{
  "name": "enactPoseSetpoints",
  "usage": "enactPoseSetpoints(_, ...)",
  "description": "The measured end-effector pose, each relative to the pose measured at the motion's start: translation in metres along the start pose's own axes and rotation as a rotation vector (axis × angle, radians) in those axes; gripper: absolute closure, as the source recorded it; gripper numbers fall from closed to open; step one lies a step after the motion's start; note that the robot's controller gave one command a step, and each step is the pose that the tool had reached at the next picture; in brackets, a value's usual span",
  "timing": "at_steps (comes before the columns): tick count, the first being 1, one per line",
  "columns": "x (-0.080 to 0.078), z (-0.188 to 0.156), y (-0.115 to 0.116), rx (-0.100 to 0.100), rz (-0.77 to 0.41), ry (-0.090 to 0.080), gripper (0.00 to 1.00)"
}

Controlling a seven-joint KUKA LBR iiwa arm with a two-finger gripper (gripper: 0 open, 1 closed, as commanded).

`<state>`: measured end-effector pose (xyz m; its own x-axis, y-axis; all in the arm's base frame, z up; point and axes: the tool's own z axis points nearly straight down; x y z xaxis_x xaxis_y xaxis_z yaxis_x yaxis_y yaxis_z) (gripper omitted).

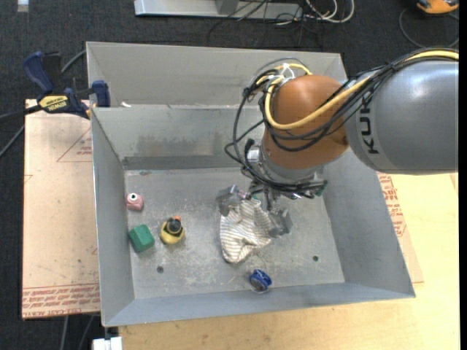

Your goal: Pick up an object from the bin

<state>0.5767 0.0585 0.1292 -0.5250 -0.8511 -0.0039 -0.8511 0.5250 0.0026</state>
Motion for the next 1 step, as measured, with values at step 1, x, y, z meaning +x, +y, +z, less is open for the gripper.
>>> enactPoseSetpoints(1,0.0043,0.0602,-0.0209,0.003,-0.271,-0.002,0.0)
